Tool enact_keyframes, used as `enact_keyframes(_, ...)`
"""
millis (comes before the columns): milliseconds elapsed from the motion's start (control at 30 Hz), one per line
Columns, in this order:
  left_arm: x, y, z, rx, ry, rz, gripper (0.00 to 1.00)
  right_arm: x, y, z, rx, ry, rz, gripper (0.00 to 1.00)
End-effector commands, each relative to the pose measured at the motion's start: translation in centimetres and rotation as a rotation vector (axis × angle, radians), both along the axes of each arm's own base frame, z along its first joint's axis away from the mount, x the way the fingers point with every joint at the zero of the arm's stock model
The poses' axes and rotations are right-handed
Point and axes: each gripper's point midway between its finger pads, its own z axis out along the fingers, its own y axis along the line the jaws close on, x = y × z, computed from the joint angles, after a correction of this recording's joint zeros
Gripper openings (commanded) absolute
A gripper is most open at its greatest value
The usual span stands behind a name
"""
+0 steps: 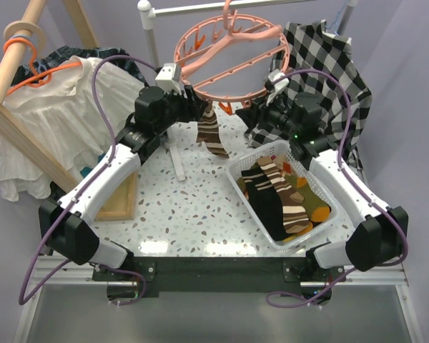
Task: Clip the socks to the hanger
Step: Open the clamp at the hanger.
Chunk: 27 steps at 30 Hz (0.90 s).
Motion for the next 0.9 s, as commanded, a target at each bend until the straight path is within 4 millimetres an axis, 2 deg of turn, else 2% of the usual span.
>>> enact_keyframes(0,-1.2,1.3,2.4,0.01,-0.062,0.014,0.63,-0.2,1.7,3.2,0.088,-0.047,0.089,0.51)
enact_keyframes(200,-2.9,1.9,2.5,0.025,-0.037,0.001,0.73,0.1,2.9,3.1,0.131,-0.029,0.139,0.51)
enact_keyframes(333,-5.0,2.4,2.8,0.031,-0.03,-0.033,0.77,0.0,3.4,3.1,0.133,-0.031,0.156,0.51)
enact_keyframes(467,-7.4,2.2,3.7,0.019,-0.055,-0.104,0.79,-0.4,4.0,3.0,0.127,-0.033,0.167,0.51)
enact_keyframes(600,-9.3,0.9,4.4,-0.038,-0.048,-0.191,0.78,-0.6,4.1,3.1,0.117,-0.044,0.157,0.51)
enact_keyframes(700,-10.0,-0.4,5.2,-0.107,-0.039,-0.244,0.77,-0.8,4.2,3.4,0.12,-0.049,0.148,0.5)
enact_keyframes(867,-8.7,-1.7,5.1,-0.142,-0.029,-0.233,0.75,-1.2,4.7,3.3,0.119,-0.049,0.156,0.5)
